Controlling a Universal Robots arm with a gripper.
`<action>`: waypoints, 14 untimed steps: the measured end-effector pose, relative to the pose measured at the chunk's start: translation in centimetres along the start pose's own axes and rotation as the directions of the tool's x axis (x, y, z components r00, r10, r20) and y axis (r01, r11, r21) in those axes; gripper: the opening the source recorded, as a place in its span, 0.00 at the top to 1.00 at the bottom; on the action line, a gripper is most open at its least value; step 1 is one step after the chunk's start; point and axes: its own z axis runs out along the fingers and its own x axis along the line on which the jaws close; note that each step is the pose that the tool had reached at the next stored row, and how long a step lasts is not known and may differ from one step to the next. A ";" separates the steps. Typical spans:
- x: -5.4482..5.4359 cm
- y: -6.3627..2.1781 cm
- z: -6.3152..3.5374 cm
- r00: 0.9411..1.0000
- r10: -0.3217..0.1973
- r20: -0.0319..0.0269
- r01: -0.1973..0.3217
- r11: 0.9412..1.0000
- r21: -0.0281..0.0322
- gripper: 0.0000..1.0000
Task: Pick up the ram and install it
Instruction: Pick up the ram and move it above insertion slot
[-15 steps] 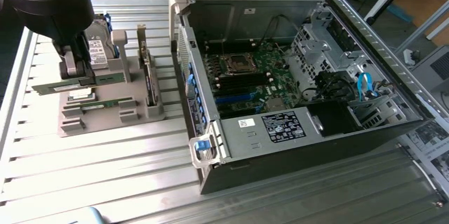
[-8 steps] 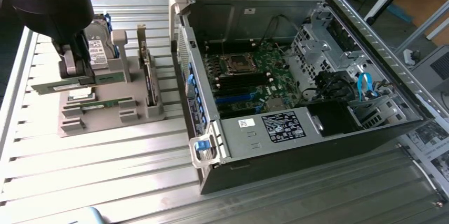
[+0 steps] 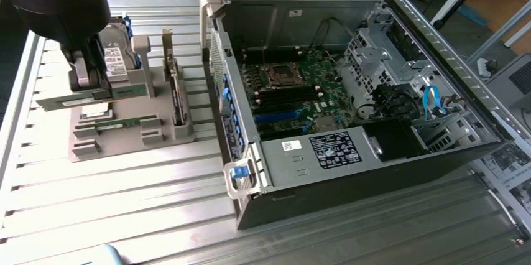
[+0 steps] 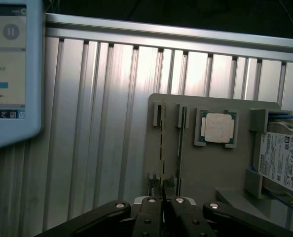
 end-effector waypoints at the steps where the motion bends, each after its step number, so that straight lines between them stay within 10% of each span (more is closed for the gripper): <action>1: 0.0 0.00 -0.03 1.000 0.000 0.000 0.000 1.000 0.000 0.87; 14: 0.0 0.01 -0.37 1.000 0.000 0.000 0.000 1.000 0.000 0.87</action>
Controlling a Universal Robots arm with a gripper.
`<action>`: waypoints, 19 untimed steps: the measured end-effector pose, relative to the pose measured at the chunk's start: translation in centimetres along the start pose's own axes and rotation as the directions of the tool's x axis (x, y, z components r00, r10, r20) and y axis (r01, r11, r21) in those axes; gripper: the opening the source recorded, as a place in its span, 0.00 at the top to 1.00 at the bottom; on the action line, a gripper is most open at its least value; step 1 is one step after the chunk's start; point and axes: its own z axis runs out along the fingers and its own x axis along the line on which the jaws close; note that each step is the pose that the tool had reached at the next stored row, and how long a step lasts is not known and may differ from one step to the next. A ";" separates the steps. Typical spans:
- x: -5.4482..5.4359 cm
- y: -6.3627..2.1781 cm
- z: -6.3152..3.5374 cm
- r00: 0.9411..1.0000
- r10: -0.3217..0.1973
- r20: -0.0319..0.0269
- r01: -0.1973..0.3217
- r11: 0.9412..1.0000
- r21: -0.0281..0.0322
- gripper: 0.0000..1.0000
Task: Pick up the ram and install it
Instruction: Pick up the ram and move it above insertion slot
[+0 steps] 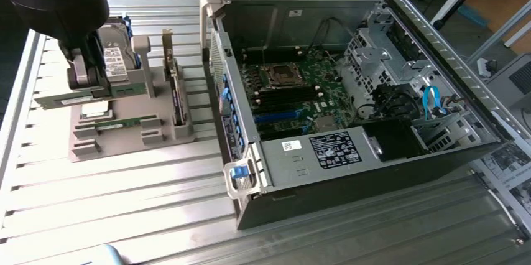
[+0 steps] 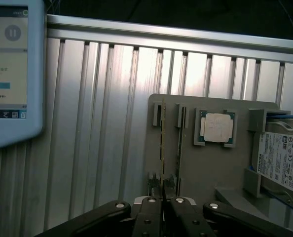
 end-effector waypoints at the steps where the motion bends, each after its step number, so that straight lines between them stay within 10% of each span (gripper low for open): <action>1: 0.0 0.00 -0.02 1.000 0.000 0.000 0.000 1.000 0.000 0.87; 19: 0.0 0.02 -0.53 1.000 0.000 0.000 0.000 1.000 0.000 0.87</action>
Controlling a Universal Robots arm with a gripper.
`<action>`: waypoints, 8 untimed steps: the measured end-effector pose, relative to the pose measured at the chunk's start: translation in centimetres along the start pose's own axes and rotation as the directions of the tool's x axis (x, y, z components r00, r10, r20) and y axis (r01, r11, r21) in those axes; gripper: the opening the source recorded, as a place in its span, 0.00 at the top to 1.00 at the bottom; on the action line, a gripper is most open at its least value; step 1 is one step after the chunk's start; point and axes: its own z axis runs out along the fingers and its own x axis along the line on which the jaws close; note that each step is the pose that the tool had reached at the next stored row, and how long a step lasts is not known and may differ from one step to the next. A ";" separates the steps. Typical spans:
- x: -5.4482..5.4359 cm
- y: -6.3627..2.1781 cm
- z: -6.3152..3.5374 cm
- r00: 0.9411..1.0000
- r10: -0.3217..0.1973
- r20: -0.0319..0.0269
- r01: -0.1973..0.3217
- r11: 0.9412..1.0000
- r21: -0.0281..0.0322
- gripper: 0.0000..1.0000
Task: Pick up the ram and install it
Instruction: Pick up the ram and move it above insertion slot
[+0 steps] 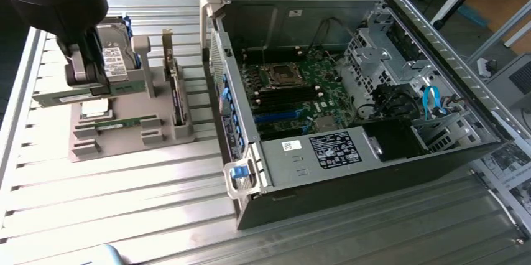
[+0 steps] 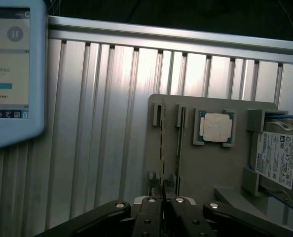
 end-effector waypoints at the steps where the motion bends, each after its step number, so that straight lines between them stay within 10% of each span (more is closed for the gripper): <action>1: 0.0 0.00 -0.10 1.000 0.000 0.000 0.000 1.000 0.000 0.87; 8: 0.0 0.02 -0.59 1.000 0.000 0.000 0.000 1.000 0.000 0.87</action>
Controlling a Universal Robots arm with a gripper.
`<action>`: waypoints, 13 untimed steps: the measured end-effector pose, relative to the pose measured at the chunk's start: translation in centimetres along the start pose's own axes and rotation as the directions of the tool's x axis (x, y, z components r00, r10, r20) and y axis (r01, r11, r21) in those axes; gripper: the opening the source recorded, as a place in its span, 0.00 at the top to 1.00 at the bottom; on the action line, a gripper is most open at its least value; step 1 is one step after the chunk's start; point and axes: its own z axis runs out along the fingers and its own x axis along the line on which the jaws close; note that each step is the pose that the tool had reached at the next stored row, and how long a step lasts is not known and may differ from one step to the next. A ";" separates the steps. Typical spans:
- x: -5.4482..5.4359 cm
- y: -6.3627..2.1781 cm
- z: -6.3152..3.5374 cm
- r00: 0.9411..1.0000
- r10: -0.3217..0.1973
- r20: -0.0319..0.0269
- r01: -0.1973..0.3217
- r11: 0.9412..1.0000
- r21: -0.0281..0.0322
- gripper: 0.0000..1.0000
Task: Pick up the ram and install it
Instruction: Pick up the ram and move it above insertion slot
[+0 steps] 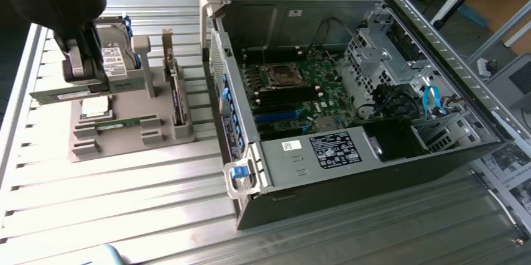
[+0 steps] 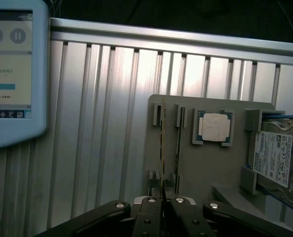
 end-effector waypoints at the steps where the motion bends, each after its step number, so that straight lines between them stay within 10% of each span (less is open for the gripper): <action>1: 0.0 0.00 -0.08 1.000 0.000 0.000 0.000 1.000 0.000 0.87; 13: 0.0 0.01 -0.49 1.000 0.000 0.000 0.000 1.000 0.000 0.87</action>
